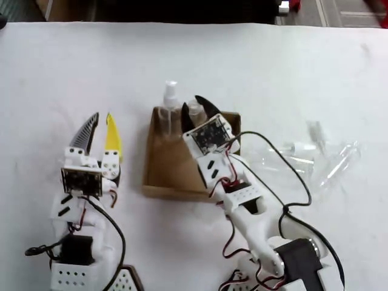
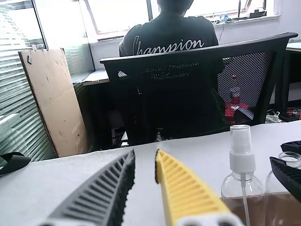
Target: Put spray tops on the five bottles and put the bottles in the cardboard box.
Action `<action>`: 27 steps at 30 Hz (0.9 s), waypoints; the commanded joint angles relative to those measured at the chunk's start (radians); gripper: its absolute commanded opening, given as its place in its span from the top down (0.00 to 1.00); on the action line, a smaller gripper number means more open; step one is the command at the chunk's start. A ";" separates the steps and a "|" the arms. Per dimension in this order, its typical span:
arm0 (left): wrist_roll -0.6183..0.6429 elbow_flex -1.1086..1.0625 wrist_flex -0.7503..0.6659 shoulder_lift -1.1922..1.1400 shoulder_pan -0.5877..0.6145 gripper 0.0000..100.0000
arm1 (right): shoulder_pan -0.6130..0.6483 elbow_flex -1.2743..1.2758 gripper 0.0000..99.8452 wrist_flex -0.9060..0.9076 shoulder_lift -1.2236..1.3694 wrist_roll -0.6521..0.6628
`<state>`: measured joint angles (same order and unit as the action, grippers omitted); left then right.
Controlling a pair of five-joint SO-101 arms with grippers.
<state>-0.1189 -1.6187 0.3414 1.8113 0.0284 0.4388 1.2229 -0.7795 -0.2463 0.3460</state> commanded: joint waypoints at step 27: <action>0.009 0.014 -0.025 0.012 -0.012 0.92 | 0.012 -0.089 0.98 -0.254 0.200 0.015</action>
<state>-0.1189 -1.6187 0.3414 1.8113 0.0284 0.4572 1.1769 -0.9943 -0.0422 0.3460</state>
